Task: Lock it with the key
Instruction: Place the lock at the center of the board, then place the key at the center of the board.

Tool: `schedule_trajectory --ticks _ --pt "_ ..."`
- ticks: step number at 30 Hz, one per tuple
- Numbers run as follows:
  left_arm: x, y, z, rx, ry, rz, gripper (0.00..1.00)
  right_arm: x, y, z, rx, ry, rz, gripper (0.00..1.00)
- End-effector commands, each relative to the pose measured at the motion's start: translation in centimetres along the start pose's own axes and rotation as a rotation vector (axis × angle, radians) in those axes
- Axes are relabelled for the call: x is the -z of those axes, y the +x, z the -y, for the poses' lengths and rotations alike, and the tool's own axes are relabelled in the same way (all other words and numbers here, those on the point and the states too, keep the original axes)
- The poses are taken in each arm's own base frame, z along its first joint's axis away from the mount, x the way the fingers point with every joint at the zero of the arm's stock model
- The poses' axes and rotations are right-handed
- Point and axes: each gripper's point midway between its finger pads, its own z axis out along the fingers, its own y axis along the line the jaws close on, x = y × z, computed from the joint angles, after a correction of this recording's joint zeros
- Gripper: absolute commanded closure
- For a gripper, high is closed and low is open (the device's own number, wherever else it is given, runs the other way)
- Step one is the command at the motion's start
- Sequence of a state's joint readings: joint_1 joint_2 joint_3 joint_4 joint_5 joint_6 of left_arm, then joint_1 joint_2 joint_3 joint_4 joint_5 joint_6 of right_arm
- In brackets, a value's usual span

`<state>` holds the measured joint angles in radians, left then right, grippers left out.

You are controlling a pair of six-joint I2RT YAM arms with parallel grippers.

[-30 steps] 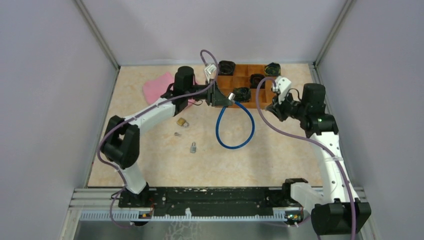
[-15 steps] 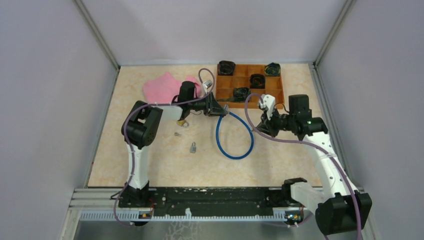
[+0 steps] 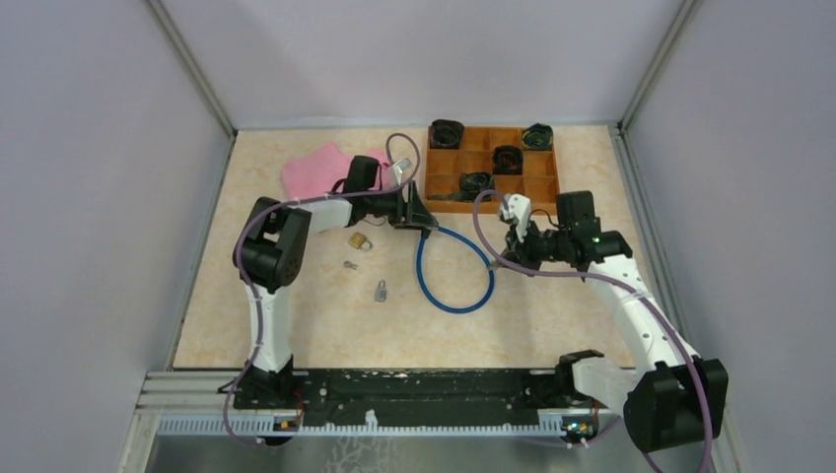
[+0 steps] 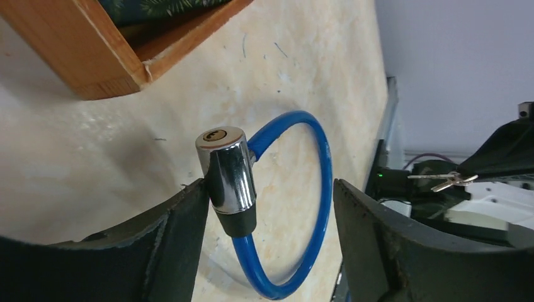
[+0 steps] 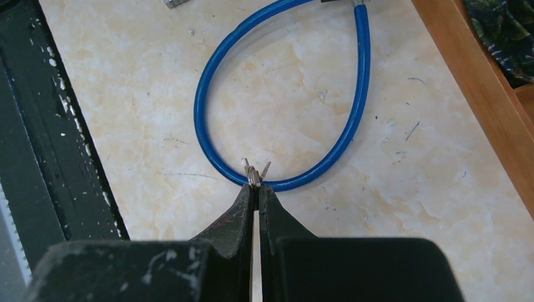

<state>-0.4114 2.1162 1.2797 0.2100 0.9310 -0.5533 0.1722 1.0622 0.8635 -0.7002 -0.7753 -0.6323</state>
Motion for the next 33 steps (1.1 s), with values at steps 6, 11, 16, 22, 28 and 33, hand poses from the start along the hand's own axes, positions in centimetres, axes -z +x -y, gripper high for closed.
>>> schedule_trajectory --ticks 6,11,16,22,28,33 --pt "5.2 -8.1 4.3 -0.613 -0.233 0.176 0.0 -1.1 -0.4 -0.2 0.05 -0.052 0.026 1.0" --pt "8.7 -10.7 6.7 -0.841 -0.353 0.293 0.0 -1.7 -0.1 -0.5 0.066 -0.063 0.026 1.0" --pt "12.7 -12.5 8.8 -1.045 -0.502 0.4 0.0 -2.4 0.0 -0.8 0.104 -0.059 0.002 1.0" --pt "19.6 -14.2 9.7 -1.156 -0.828 0.505 0.0 -3.7 0.1 -3.2 0.154 -0.132 -0.031 1.0" --pt "24.1 -13.2 8.3 -1.119 -1.04 0.484 0.0 -5.4 1.3 -6.9 0.261 -0.24 -0.089 1.0" --pt "25.4 -11.0 7.5 -1.111 -1.069 0.46 0.0 -6.6 2.1 -9.5 0.343 -0.314 -0.135 1.0"
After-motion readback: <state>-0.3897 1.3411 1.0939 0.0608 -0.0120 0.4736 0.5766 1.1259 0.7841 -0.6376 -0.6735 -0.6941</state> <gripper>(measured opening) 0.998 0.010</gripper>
